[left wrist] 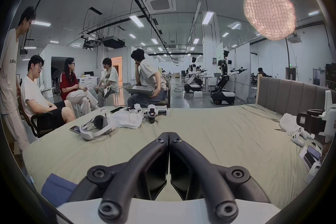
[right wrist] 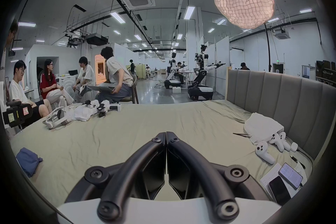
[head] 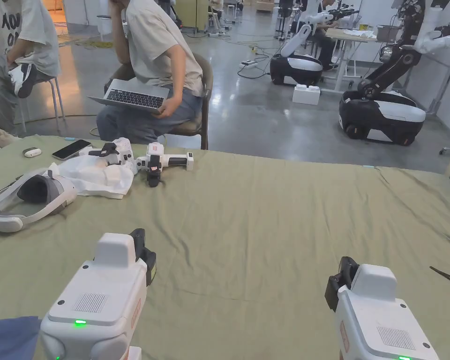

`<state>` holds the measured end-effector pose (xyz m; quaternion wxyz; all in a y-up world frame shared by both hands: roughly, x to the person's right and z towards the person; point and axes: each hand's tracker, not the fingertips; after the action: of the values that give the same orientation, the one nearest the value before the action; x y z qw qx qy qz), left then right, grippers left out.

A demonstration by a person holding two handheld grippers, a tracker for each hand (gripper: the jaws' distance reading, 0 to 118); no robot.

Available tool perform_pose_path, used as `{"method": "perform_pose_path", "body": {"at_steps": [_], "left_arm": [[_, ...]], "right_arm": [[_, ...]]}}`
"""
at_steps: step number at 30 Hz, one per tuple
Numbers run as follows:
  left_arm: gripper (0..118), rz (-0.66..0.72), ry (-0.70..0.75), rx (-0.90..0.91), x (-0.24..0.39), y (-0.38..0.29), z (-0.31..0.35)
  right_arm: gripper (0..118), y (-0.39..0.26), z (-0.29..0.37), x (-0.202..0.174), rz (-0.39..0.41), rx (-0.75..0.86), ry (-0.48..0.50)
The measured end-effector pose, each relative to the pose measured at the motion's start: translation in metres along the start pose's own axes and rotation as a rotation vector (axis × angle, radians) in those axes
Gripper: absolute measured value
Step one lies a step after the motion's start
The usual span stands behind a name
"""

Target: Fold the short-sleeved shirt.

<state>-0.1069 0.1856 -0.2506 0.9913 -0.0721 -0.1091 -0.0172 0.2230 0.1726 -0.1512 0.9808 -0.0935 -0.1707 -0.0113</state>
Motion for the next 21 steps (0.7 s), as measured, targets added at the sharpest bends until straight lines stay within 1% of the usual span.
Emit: {"method": "perform_pose_path", "body": {"at_steps": [6, 9, 18, 21], "left_arm": [[0, -0.024, -0.014, 0.010, 0.008, 0.006, 0.001], [0, -0.036, -0.018, 0.010, 0.011, 0.006, 0.000], [2, -0.059, -0.028, 0.005, 0.015, 0.002, 0.004], [7, -0.066, 0.000, 0.024, 0.016, -0.001, 0.006]], "right_arm": [[0, 0.006, 0.010, -0.004, -0.004, 0.020, 0.006], [0, 0.009, 0.013, -0.006, 0.008, 0.032, 0.007], [0, 0.008, 0.012, -0.005, 0.009, 0.029, -0.002], [0, 0.005, 0.014, -0.005, -0.010, 0.023, -0.021]]}}
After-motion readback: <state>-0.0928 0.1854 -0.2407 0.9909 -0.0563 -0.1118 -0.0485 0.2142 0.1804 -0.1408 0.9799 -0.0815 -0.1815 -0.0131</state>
